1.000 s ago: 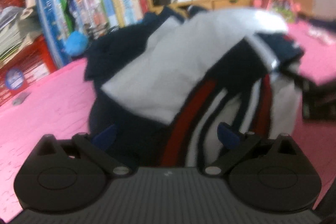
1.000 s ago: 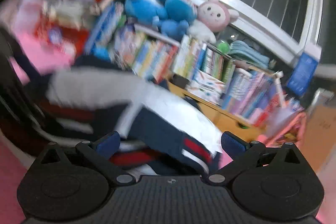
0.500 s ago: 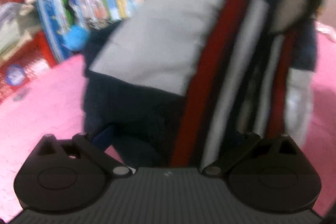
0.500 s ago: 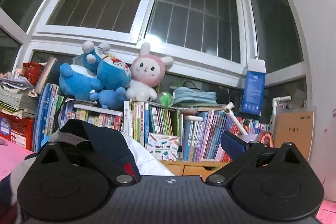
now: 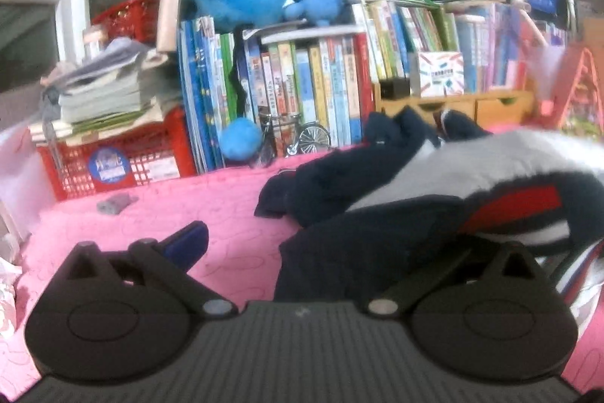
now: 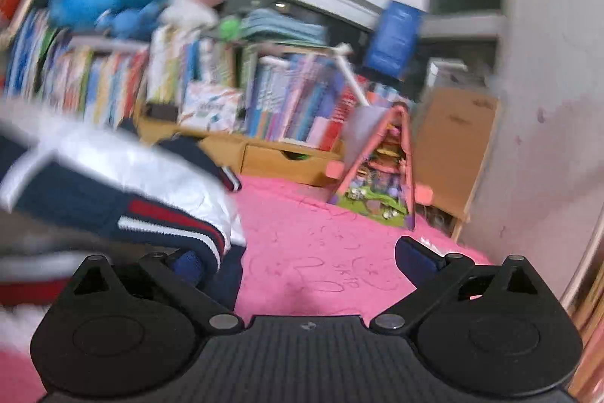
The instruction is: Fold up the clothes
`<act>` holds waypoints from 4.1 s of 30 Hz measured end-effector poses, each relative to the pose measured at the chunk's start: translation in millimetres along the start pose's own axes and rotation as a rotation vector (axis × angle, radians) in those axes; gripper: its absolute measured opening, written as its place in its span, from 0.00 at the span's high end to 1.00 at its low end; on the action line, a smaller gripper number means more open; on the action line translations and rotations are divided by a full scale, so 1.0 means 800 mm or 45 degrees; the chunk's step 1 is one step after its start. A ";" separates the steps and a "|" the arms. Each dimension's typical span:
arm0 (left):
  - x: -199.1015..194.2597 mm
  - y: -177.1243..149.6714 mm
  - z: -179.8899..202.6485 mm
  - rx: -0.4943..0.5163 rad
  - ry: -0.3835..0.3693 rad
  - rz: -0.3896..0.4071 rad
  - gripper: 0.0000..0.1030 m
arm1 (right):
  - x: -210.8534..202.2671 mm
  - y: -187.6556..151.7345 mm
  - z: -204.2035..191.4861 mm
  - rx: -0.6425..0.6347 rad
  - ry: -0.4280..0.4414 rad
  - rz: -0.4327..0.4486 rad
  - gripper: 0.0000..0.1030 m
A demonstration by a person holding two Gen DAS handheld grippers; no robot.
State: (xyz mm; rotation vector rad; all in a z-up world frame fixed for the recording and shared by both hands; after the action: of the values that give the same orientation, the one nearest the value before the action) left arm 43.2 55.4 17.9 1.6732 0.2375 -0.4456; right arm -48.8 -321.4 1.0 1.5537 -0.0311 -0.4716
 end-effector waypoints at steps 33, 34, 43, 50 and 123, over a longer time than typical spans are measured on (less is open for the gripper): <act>-0.077 -0.023 -0.021 -0.200 -0.765 -0.153 0.00 | -0.054 0.008 -0.051 -0.168 0.966 -0.255 0.01; -0.066 -0.023 -0.012 -0.173 -0.667 -0.150 0.00 | -0.044 0.001 -0.071 -0.222 0.922 -0.253 0.03; 0.005 -0.089 0.035 0.123 -0.242 -0.270 0.00 | 0.007 -0.090 -0.209 -0.654 0.715 -0.289 0.19; 0.012 -0.117 0.006 -0.019 -0.288 -0.381 0.00 | 0.020 -0.075 -0.153 -0.409 0.860 -0.479 0.19; 0.230 0.048 -0.012 -0.730 -0.444 -0.370 0.73 | 0.318 -0.008 -0.142 -0.013 0.602 -0.661 0.22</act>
State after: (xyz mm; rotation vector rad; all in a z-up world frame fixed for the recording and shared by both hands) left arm 226.0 40.9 -23.9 0.9831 0.3160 -0.7946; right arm 216.6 -292.1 -79.1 1.6254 0.7510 -0.4921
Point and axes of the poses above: each gripper's, at about its wrist camera, not at the fingertips, and x roughly the way its jaws point, z to its right, y to its top, the point moved 4 cm from there along x, roughly the way its jaws point, and after that the axes turned 5 degrees about -y, right-handed, at the moved point
